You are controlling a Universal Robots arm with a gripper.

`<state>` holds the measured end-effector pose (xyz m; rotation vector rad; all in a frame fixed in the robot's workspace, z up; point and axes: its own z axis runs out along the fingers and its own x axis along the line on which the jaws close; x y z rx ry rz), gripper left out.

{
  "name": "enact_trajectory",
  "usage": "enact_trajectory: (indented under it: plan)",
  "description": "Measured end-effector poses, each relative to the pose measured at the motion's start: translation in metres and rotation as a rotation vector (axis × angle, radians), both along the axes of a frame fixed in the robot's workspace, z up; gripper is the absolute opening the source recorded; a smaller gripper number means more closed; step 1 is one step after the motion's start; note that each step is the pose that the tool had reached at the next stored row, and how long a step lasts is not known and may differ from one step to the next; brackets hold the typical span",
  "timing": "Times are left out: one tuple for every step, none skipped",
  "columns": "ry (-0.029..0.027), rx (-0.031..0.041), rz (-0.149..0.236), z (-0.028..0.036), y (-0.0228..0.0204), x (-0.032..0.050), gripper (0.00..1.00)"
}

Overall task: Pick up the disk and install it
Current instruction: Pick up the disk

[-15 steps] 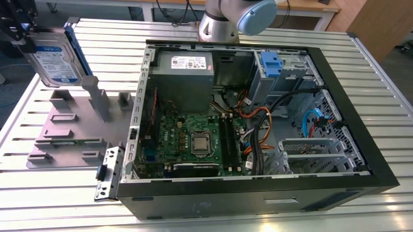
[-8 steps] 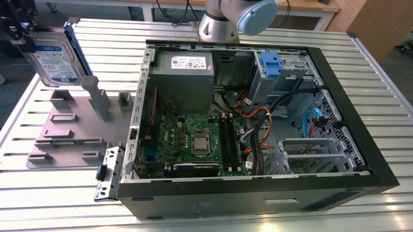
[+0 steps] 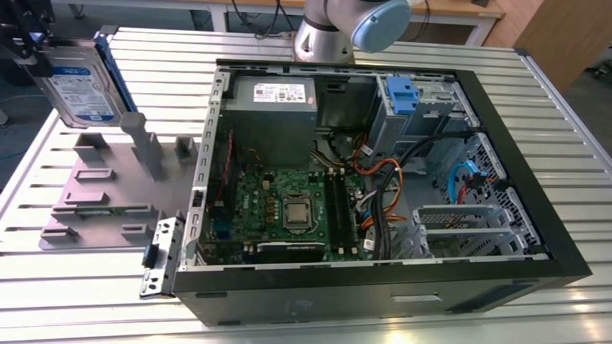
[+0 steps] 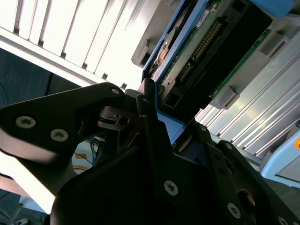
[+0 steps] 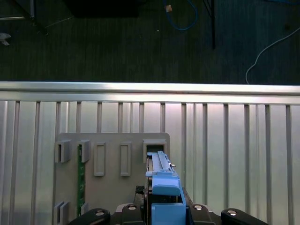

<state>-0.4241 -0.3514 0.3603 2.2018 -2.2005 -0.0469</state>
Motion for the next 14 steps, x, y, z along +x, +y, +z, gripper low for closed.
enact_trajectory:
  plan:
    - [0.0,0.0,0.0,0.0009,0.0,0.0,0.37]
    - [0.0,0.0,0.0,0.0016,0.0,0.0,0.37]
    - [0.0,0.0,0.0,0.0018,0.0,0.0,0.37]
    - [0.0,0.0,0.0,0.002,0.0,0.0,0.37]
    - [0.0001,0.0,0.0,0.0022,0.0,0.0,0.37]
    - [0.0,0.0,0.0,0.0024,0.0,0.0,0.37]
    - [0.0,0.0,0.0,0.0026,0.0,0.0,0.37]
    - [0.0,0.0,0.0,0.0028,0.0,0.0,0.37]
    - [0.0,0.0,0.0,0.0029,0.0,0.0,0.37]
    - [0.0,0.0,0.0,0.0031,0.0,0.0,0.37]
    - [0.0,0.0,0.0,0.0033,0.0,0.0,0.37]
    - [0.0,0.0,0.0,0.0035,0.0,0.0,0.37]
    - [0.0,0.0,0.0,0.0037,0.0,0.0,0.37]
    - [0.0,0.0,0.0,0.0038,0.0,0.0,0.37]
